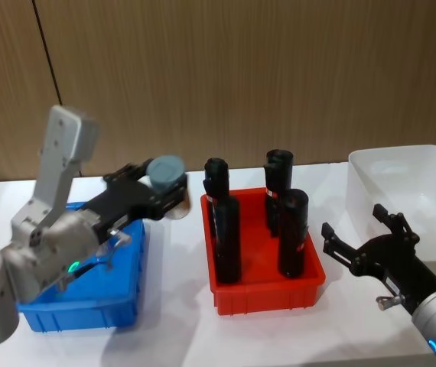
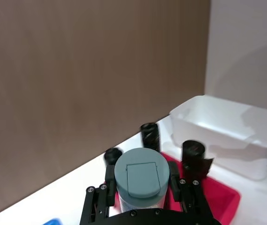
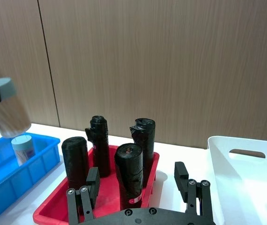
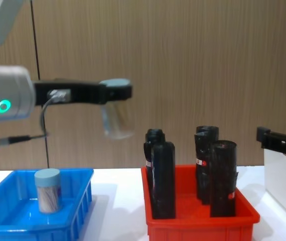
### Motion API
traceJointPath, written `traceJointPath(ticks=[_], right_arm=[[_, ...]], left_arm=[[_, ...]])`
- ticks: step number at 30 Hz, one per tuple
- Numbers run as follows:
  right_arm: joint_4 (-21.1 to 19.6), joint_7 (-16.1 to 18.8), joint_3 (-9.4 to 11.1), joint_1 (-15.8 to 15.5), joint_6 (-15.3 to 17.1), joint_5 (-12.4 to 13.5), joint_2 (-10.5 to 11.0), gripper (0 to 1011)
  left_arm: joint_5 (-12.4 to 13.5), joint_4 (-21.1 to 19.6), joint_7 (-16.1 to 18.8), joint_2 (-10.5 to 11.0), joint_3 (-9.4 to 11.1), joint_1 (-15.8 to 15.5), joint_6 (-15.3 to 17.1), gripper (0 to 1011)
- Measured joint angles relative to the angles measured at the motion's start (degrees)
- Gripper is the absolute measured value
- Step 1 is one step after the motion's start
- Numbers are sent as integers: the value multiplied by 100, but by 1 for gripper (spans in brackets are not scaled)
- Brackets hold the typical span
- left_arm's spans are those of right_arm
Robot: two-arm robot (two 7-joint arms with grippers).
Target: Pick the cotton swabs from the blue box and place them into the white box.
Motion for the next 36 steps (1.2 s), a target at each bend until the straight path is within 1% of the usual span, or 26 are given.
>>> traceJointPath(ticks=[1,3,4,7,8,13,16,26,36], right_arm=[[0,0,0,0,0,0,0,1002],[0,0,0,0,0,0,0,1002],[0,0,0,0,0,0,0,1002],[0,0,0,0,0,0,0,1002],[0,0,0,0,0,0,0,1002],[0,0,0,0,0,0,0,1002],[0,0,0,0,0,0,0,1002],[0,0,0,0,0,0,0,1002],[0,3,0,0,0,0,0,1002]], left_arm=[[-15,22,-104,-50,21,-73,39,665],[-26,51,-178,-98,42,-138,67,665],[-38,95,-274,-158,67,-221,103,665],[-57,194,-435,-257,111,-360,159,665],[-57,194,-435,-257,111,-360,159,665],[-63,461,-746,-470,207,-664,287,665],[-59,566,-851,-549,240,-778,332,665],[-41,778,-1069,-705,308,-1005,418,665],[-33,874,-1165,-776,338,-1113,458,665]])
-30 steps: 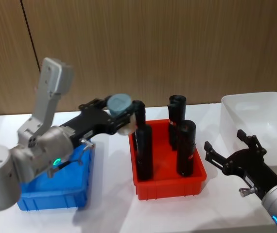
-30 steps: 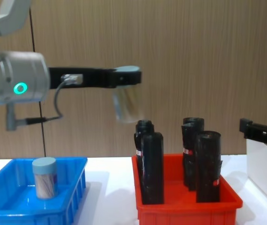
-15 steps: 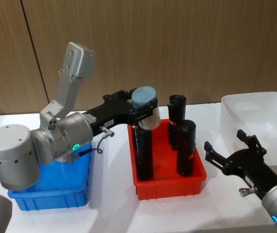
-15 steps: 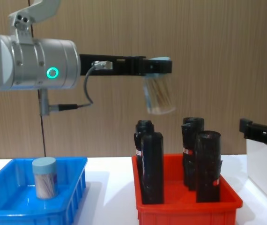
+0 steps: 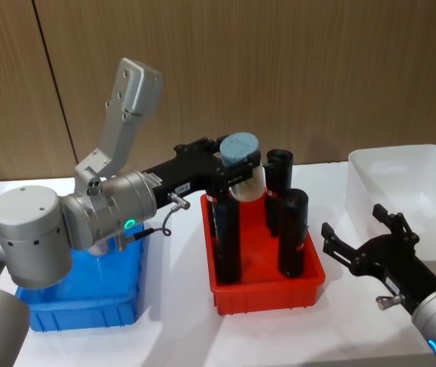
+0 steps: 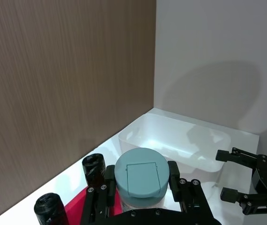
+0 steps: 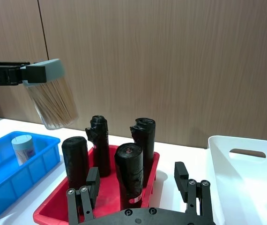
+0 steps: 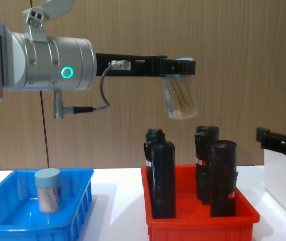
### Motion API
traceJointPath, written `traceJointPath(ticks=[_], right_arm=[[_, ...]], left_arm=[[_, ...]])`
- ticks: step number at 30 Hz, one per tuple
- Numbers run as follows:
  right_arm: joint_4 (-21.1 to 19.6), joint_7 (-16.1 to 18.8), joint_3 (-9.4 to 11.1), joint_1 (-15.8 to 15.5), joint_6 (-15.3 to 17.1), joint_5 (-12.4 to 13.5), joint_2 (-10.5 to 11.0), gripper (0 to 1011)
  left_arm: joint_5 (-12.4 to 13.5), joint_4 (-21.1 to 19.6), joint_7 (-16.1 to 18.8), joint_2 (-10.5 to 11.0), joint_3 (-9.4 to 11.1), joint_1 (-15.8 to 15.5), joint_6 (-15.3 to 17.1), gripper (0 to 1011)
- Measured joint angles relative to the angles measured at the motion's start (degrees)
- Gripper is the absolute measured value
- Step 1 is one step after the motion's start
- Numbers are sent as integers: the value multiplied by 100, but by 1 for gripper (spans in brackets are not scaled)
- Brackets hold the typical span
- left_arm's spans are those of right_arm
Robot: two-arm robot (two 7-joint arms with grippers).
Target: Pick the cotton swabs from the blue box and place them into the white box.
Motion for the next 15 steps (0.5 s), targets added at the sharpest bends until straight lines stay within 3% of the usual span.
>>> traceJointPath(ticks=[10,15], right_arm=[[20,214,21,57,111,31,23,1002],[84,530,46,177,282,89,48,1002]], left_arm=[[5,40,-43,-32,14,-42,17,665],[5,54,-60,-42,17,-57,23,665]])
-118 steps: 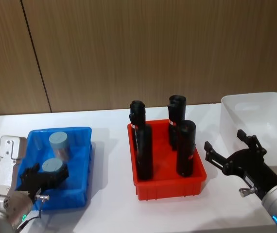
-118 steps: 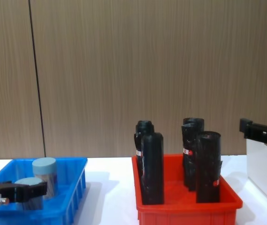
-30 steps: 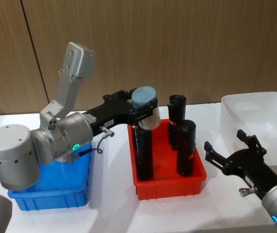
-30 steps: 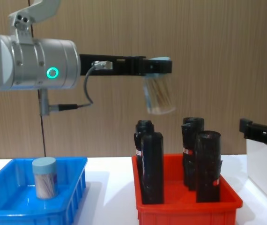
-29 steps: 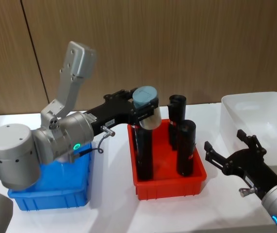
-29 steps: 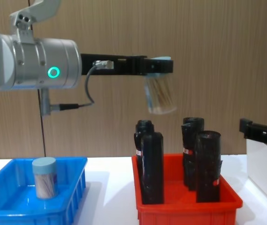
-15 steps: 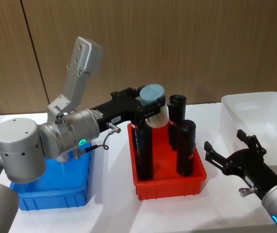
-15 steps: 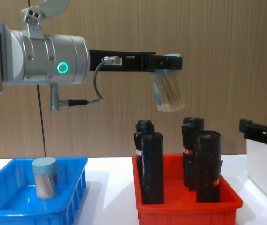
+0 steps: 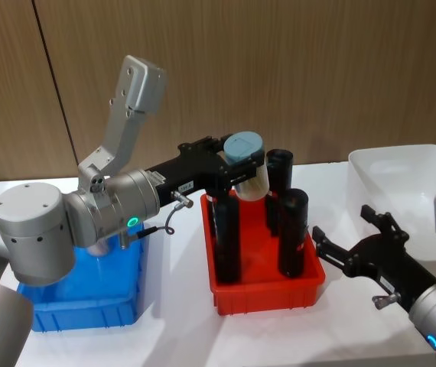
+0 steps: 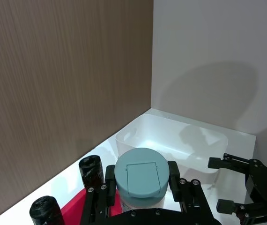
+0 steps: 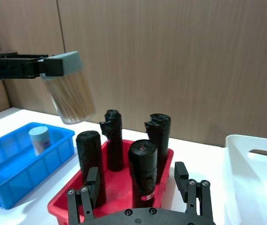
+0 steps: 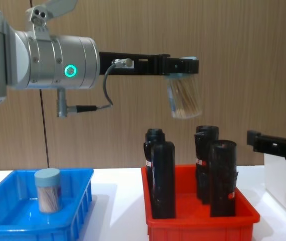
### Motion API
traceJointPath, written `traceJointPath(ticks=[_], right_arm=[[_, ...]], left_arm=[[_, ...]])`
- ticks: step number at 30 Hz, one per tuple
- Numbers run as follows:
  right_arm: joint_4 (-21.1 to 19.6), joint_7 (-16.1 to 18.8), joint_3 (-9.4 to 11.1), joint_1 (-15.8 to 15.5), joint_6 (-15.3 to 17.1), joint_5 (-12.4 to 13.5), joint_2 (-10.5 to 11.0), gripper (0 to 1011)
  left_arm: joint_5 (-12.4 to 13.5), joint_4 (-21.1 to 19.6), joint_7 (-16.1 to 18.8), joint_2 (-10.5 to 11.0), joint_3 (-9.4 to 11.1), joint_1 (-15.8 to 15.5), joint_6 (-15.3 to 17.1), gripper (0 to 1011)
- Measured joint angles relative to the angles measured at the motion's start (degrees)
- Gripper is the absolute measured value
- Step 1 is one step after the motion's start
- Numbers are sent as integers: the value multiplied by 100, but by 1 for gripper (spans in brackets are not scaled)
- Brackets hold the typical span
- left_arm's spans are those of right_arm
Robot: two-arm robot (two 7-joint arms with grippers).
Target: Pick the cotton swabs from the blue box and place them into the white box.
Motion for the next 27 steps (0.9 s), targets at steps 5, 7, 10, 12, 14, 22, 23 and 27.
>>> traceJointPath(ticks=[5,7,10,12,14,22,23,27], right_arm=[[75,254,14,133,171,44,1,1002],[111,378,18,202,259,67,-3,1002],[153,520,24,308,366,82,-14,1002],[174,592,26,368,418,85,-22,1002],[191,665,27,417,466,89,-30,1002],[274,960,3,694,670,87,-111,1002],[282,980,-3,716,682,85,-120,1002],[322,1094,-36,841,768,73,-178,1002]], left_arm=[[0,8,-7,-5,2,-10,3,665],[0,10,-8,-6,4,-12,4,665],[0,12,-10,-7,5,-15,6,665],[0,14,-12,-9,6,-16,8,665],[0,14,-13,-9,7,-17,8,665],[-1,19,-19,-13,7,-21,9,665],[0,20,-20,-14,7,-21,9,665],[-1,22,-20,-15,7,-23,8,665]])
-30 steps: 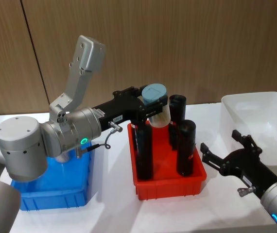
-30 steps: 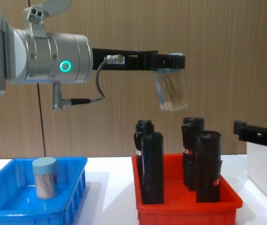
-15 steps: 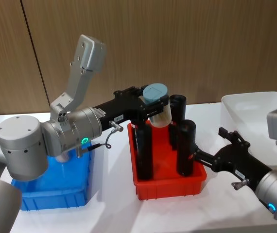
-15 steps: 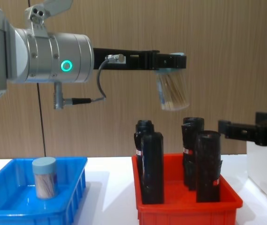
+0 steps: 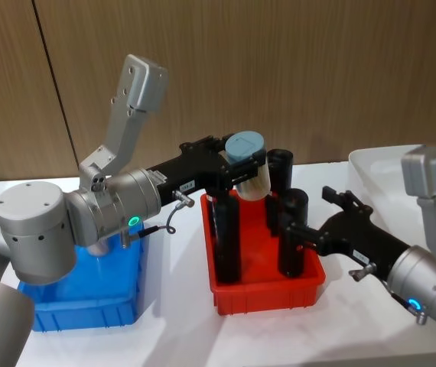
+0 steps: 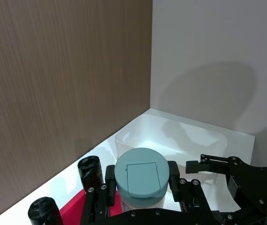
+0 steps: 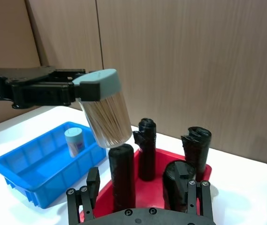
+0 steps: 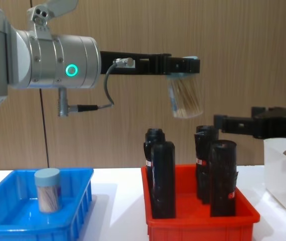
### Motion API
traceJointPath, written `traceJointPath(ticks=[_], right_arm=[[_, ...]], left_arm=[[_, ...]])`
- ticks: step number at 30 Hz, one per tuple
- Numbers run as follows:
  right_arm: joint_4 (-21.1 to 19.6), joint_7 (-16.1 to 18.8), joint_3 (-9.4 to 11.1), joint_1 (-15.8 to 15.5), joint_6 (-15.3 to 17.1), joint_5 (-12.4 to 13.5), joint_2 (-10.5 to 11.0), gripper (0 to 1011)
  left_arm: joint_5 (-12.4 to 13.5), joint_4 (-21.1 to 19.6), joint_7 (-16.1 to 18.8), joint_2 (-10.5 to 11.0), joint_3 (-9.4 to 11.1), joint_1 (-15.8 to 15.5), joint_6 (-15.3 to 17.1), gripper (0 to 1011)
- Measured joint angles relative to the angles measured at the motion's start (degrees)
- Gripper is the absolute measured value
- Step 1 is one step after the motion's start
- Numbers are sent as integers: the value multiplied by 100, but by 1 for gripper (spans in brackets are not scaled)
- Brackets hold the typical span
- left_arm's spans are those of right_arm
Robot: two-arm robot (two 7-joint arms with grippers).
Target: Pick the cotton swabs from the blue box and place them into the white box.
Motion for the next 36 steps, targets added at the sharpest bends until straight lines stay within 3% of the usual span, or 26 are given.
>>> traceJointPath(ticks=[36], right_arm=[[588,477,-326,826,220,-441,-497,1002]], left_arm=[[0,0,1,0,0,-2,-1,665]])
